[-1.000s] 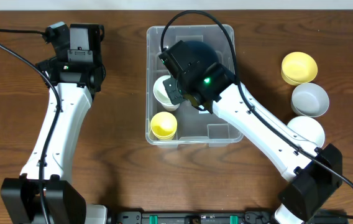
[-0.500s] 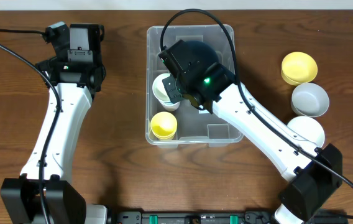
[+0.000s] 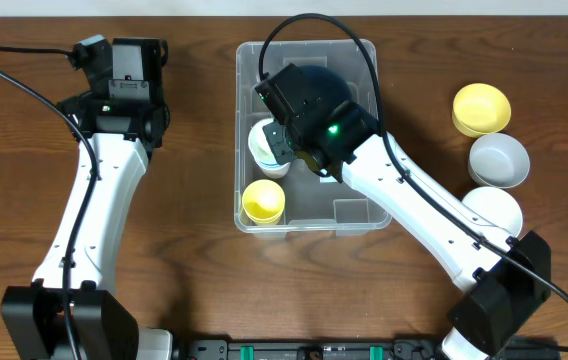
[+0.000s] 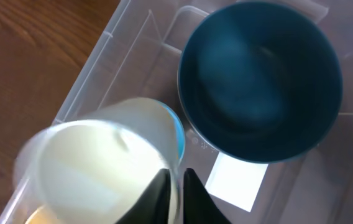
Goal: Pack container
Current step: 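Carry the white cup into the container and drop it onto the blue cup, then move the right gripper back and grasp the white bowl rim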
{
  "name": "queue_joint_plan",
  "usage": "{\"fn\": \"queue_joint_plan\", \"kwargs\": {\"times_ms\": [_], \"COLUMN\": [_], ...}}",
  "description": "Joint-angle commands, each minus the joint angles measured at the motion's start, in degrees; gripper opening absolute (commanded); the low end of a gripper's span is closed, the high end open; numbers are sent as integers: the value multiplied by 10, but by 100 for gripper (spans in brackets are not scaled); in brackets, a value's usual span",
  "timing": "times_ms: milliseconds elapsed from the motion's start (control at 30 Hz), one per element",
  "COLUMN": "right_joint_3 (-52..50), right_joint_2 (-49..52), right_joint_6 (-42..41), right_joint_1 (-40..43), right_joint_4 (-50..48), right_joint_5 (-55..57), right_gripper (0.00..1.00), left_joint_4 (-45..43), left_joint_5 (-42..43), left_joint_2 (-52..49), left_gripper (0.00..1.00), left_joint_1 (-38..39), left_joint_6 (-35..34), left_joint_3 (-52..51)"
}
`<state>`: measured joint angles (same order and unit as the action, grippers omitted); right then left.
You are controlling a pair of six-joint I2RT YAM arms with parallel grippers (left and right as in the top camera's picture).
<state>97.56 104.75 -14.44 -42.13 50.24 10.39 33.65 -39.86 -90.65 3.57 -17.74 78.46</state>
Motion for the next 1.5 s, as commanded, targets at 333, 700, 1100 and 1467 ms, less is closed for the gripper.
{"fn": "queue_joint_plan", "kwargs": {"times_ms": [333, 700, 1100, 1467], "right_joint_3": [2, 2, 2, -95], "right_joint_2": [4, 4, 4, 4], "right_joint_6": [1, -98, -97, -67], "right_joint_1": [12, 129, 332, 463], "right_joint_4": [-2, 86, 162, 102], "right_joint_5": [34, 48, 49, 78], "right_gripper": [83, 85, 86, 90], "left_joint_4": [2, 2, 2, 2], "left_joint_5": [-13, -13, -13, -13], "left_joint_2": [9, 9, 9, 9], "left_gripper": [98, 98, 98, 98], "left_joint_1": [-2, -2, -2, -2], "left_joint_6": [3, 3, 3, 3], "left_joint_3": [2, 2, 2, 2]}}
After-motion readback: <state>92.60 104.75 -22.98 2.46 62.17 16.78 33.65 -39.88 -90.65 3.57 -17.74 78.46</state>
